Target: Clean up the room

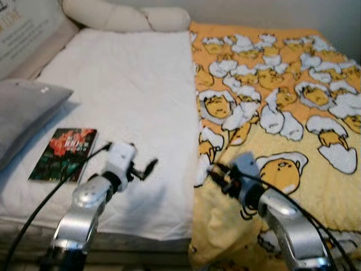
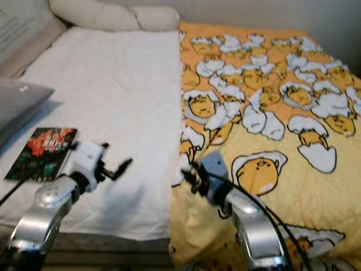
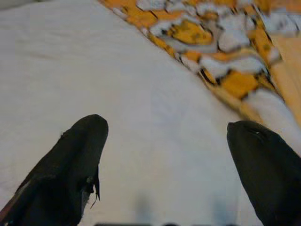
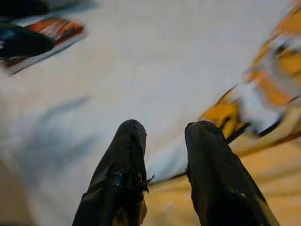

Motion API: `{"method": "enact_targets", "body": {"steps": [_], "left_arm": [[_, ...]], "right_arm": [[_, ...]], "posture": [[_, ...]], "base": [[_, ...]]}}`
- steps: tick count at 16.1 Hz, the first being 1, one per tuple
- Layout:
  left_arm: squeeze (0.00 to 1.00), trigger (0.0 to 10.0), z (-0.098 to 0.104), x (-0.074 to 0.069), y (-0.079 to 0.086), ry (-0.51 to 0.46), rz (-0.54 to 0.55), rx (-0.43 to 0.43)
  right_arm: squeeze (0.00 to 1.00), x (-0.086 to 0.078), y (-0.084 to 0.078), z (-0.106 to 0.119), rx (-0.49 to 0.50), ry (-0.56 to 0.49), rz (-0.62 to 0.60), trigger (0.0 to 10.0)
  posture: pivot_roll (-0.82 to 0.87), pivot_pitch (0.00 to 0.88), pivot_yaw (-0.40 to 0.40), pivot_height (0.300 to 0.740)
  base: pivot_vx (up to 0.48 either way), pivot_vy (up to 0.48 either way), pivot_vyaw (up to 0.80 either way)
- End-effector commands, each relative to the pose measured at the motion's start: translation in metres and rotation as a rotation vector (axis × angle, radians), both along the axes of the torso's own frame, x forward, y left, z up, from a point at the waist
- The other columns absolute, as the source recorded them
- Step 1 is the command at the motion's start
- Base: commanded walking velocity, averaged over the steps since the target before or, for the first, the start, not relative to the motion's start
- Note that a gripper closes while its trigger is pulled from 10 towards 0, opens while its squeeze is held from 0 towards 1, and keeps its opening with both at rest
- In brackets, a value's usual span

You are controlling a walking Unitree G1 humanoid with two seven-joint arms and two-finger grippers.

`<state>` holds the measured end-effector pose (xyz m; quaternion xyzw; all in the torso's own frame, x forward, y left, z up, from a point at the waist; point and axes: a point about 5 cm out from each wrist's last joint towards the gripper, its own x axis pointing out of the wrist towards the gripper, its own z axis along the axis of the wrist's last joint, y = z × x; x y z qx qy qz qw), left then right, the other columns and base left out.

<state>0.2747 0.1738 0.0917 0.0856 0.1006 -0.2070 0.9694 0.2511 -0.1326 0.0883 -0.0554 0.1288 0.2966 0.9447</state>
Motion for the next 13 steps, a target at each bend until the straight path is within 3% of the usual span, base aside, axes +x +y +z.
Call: {"method": "enact_targets", "body": {"steps": [1,2,3,4,7,8,13], "left_arm": [[0.0,10.0,0.006,-0.001,0.002,-0.021,0.049,-0.033],[0.0,10.0,0.006,-0.001,0.002,-0.019,0.06,-0.035],[0.0,10.0,0.004,-0.006,-0.001,-0.014,0.078,-0.017],[0.0,10.0,0.003,-0.009,-0.003,-0.021,0.102,-0.01],[0.0,10.0,0.009,-0.007,0.002,-0.045,0.177,-0.021],[0.0,10.0,0.013,-0.004,0.005,-0.058,0.209,-0.021],[0.0,10.0,0.016,0.0,0.005,-0.069,0.254,-0.007]], "right_arm": [[0.0,0.003,-0.011,0.003,-0.002,-0.047,-0.121,10.0],[0.0,0.004,-0.014,0.002,0.023,-0.035,-0.178,10.0],[0.0,0.005,-0.023,0.003,0.079,-0.043,-0.371,10.0],[0.0,0.003,-0.027,0.004,0.087,-0.059,-0.483,10.0],[0.0,0.004,-0.026,0.006,0.052,-0.12,-0.542,10.0],[0.0,0.006,-0.024,0.004,0.088,-0.096,-0.514,10.0],[0.0,0.01,-0.03,-0.003,0.058,-0.072,-0.562,10.0]], "posture": [[-0.06,0.0,0.009,0.74],[-0.06,0.0,0.009,0.74],[-0.05,0.0,0.011,0.74],[-0.05,0.0,0.012,0.74],[-0.04,0.0,0.014,0.74],[-0.04,0.0,0.011,0.74],[-0.03,0.0,0.004,0.74]], "base": [[0.0,-0.48,0.0],[0.0,-0.48,0.0],[0.0,-0.48,0.0],[0.0,-0.48,0.0],[0.0,-0.48,-0.14],[0.0,-0.48,-0.5],[0.0,-0.48,-0.19]]}}
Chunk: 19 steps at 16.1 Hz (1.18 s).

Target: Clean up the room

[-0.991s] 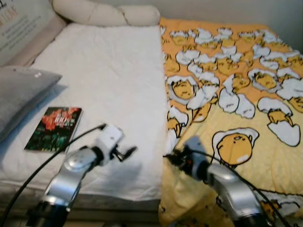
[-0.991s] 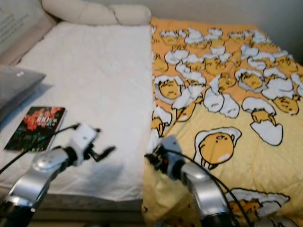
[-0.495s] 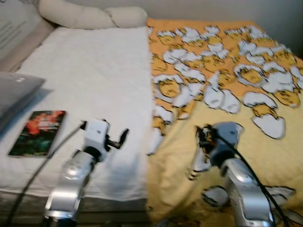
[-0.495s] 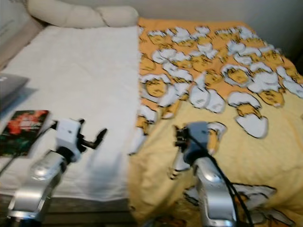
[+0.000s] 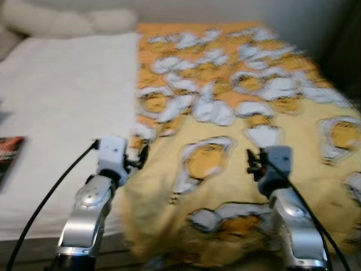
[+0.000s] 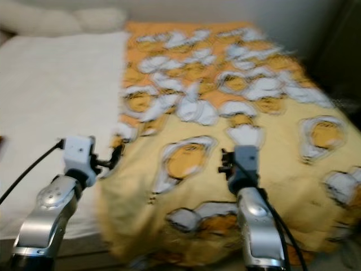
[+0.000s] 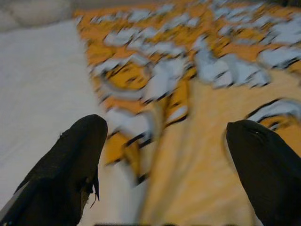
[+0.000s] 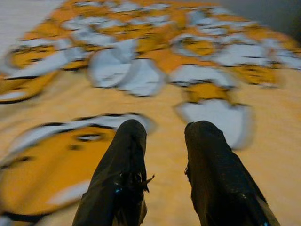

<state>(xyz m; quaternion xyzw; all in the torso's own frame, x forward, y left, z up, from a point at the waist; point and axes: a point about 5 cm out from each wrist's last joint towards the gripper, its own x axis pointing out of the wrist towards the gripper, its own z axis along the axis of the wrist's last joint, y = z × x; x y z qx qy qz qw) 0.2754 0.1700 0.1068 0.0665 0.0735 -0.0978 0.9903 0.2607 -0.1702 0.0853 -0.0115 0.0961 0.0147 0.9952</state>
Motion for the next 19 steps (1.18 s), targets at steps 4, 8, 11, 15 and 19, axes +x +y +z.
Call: {"method": "enact_targets", "body": {"steps": [4,8,11,15,19], "left_arm": [[0.0,10.0,-0.005,0.0,0.006,0.018,0.045,0.037],[0.0,10.0,-0.006,0.003,0.006,0.015,0.047,0.044],[0.0,10.0,-0.007,0.005,0.004,0.011,0.046,0.051],[0.0,10.0,-0.005,0.007,0.005,-0.003,0.048,0.063],[0.0,10.0,-0.002,0.011,0.006,-0.028,0.045,0.073]], "right_arm": [[0.0,0.0,0.005,-0.006,0.023,0.019,0.004,10.0],[0.0,-0.002,0.002,-0.008,0.021,0.028,-0.01,10.0],[0.0,-0.002,0.0,-0.01,0.017,0.035,-0.018,10.0],[0.0,-0.001,0.0,-0.013,0.03,0.06,-0.034,10.0],[0.0,-0.001,-0.004,-0.02,0.063,0.101,-0.088,10.0]], "posture": [[-0.05,0.0,0.007,0.74],[-0.06,0.0,0.009,0.74],[-0.06,0.0,0.006,0.74],[-0.05,0.0,0.006,0.74],[-0.06,0.0,0.013,0.74]], "base": [[0.0,-0.48,0.0],[0.0,-0.48,0.0],[0.0,-0.48,0.0],[0.0,-0.442,0.0],[0.0,0.0,-0.76]]}}
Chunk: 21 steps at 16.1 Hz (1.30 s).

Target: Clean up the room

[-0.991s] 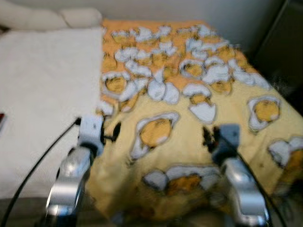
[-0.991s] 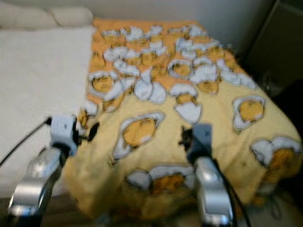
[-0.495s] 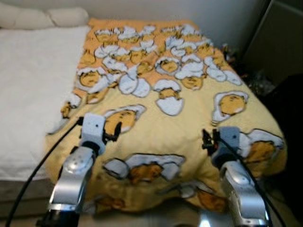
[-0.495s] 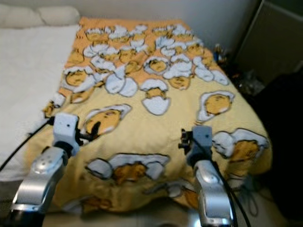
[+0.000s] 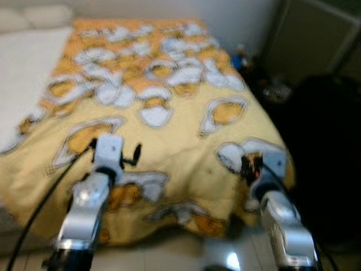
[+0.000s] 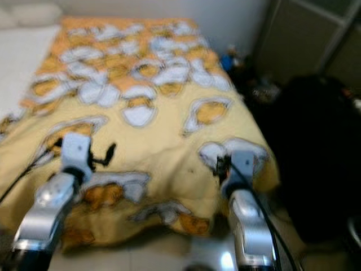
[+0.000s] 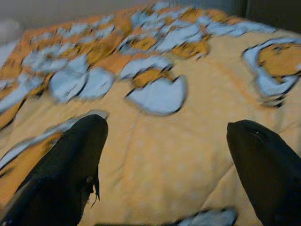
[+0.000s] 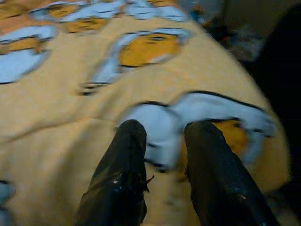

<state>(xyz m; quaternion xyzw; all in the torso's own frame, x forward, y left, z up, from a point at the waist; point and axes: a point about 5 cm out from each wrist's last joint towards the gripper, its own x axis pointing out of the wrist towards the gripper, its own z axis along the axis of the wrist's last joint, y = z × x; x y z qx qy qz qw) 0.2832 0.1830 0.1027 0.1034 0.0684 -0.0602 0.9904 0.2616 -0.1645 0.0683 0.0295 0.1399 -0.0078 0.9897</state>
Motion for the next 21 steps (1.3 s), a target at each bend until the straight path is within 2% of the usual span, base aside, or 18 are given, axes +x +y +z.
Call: {"method": "enact_targets", "body": {"steps": [1,4,12,16,18,21], "left_arm": [[0.0,10.0,0.002,0.003,-0.008,-0.008,-0.039,-0.012],[0.0,10.0,0.004,0.004,-0.009,-0.013,-0.06,-0.047],[0.0,10.0,0.001,0.008,-0.002,-0.003,-0.044,-0.064],[0.0,10.0,-0.006,0.008,0.007,0.021,-0.043,-0.044],[0.0,10.0,-0.016,0.003,0.012,0.058,-0.054,0.0],[0.0,10.0,-0.022,-0.003,0.012,0.077,-0.084,0.022]], "right_arm": [[0.0,-0.003,-0.01,-0.004,-0.01,0.019,-0.039,10.0],[0.0,-0.003,-0.009,-0.005,-0.009,0.025,-0.046,10.0],[0.0,-0.002,-0.003,-0.008,-0.015,0.037,-0.032,10.0],[0.0,-0.01,0.008,-0.022,0.016,0.088,-0.009,10.0],[0.0,-0.018,0.012,-0.032,0.015,0.124,-0.005,10.0],[0.0,-0.021,0.016,-0.041,0.068,0.162,0.06,10.0]], "posture": [[-0.06,0.0,0.014,0.74],[-0.06,0.0,0.018,0.74],[-0.05,0.0,0.009,0.74],[-0.04,0.0,0.001,0.74],[-0.05,0.0,0.011,0.74],[-0.04,0.0,0.014,0.74]], "base": [[0.0,0.0,-0.76],[0.08,0.0,-0.76],[0.42,0.0,-0.75],[0.447,0.0,-0.75],[0.411,0.0,-0.73],[0.0,0.0,0.0]]}}
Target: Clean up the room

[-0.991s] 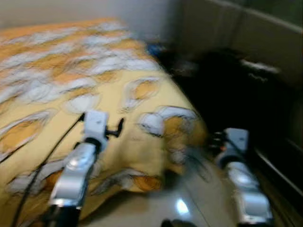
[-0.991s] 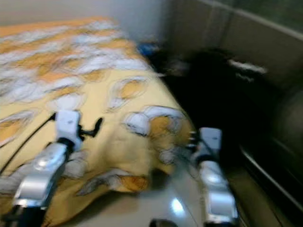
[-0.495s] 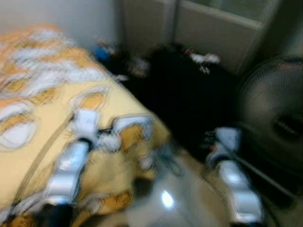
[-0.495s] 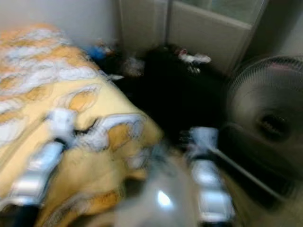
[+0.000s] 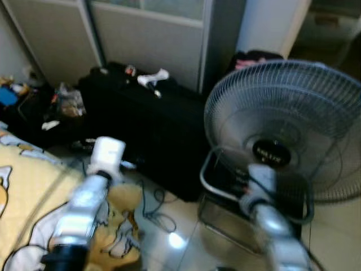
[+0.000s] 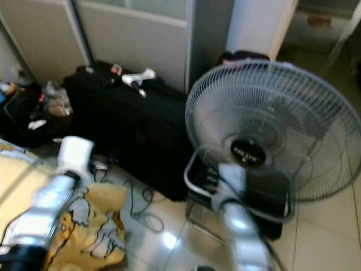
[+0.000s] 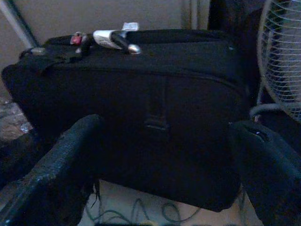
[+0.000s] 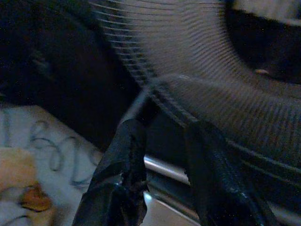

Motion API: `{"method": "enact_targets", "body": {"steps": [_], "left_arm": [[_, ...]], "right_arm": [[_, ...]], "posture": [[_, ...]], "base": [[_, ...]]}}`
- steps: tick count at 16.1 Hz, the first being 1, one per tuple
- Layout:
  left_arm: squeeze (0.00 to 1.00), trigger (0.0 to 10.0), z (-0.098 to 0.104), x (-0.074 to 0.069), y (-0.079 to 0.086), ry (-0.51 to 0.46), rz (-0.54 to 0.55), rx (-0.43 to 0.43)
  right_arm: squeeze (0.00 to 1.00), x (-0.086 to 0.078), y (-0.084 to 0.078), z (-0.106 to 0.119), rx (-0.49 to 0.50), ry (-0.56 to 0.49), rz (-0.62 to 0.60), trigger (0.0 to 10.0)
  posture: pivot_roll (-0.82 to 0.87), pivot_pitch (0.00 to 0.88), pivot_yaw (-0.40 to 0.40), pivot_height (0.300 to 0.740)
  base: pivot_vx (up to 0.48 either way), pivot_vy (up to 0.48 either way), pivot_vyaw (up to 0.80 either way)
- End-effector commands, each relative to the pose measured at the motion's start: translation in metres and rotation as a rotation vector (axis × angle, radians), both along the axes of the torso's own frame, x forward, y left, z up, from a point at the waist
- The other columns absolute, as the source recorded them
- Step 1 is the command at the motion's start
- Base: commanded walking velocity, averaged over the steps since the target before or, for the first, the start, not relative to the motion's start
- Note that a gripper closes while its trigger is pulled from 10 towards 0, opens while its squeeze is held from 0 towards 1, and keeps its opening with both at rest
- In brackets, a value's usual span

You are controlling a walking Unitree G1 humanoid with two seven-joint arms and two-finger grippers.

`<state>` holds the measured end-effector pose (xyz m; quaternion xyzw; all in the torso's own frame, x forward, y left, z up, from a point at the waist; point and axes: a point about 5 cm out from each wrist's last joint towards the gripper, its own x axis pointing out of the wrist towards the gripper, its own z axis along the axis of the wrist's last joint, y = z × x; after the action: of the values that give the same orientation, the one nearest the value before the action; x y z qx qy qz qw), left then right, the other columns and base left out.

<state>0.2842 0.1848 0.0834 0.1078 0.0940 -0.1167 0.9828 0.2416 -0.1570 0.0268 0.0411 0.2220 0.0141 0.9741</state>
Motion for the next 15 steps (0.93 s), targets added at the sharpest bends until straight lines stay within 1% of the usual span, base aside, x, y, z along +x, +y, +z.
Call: {"method": "enact_targets", "body": {"steps": [1,3,5,8,11,12,13,14,15], "left_arm": [[0.0,10.0,-0.005,-0.004,0.01,0.016,0.026,0.018],[0.0,10.0,-0.007,-0.003,0.008,0.015,0.039,0.015],[0.0,10.0,-0.007,-0.003,0.008,0.011,0.058,0.008],[0.0,10.0,-0.011,-0.004,0.008,0.021,0.067,0.014],[0.0,10.0,-0.01,-0.001,0.003,0.011,0.076,-0.005],[0.0,10.0,-0.013,-0.001,0.003,0.021,0.085,0.021],[0.0,10.0,-0.02,-0.001,0.004,0.052,0.105,0.018],[0.0,10.0,-0.041,-0.004,0.004,0.149,0.104,0.017],[0.0,10.0,-0.063,-0.012,0.007,0.255,0.106,0.023]], "right_arm": [[0.0,0.0,0.008,-0.004,0.01,0.014,0.033,10.0],[0.0,0.006,0.002,-0.002,0.016,0.008,0.019,10.0],[0.0,0.006,0.001,-0.005,0.019,0.024,0.014,10.0],[0.0,0.009,0.003,-0.007,0.008,0.027,0.032,10.0],[0.0,0.012,0.004,-0.005,0.004,0.012,0.049,10.0],[0.0,0.013,0.003,-0.008,-0.01,0.027,0.049,10.0],[0.0,0.014,0.003,-0.013,-0.009,0.052,0.058,10.0],[0.0,0.014,0.003,-0.029,0.008,0.135,0.054,10.0],[0.0,0.01,0.002,-0.044,0.011,0.211,0.037,10.0]], "posture": [[-0.04,0.0,0.013,0.74],[-0.04,0.0,0.0,0.74],[-0.03,0.0,-0.008,0.74],[-0.03,0.0,-0.001,0.74],[-0.04,0.0,0.005,0.74],[-0.05,0.0,0.008,0.74],[-0.05,0.0,0.009,0.74],[-0.03,0.0,0.001,0.74],[-0.02,0.0,0.001,0.74]], "base": [[0.0,0.0,0.0],[0.0,0.0,-0.8],[0.0,0.0,-0.8],[0.0,0.0,-0.8],[0.0,0.0,0.0],[0.0,0.0,0.0],[0.0,0.0,0.0],[0.0,0.0,0.0],[0.0,0.0,0.0]]}}
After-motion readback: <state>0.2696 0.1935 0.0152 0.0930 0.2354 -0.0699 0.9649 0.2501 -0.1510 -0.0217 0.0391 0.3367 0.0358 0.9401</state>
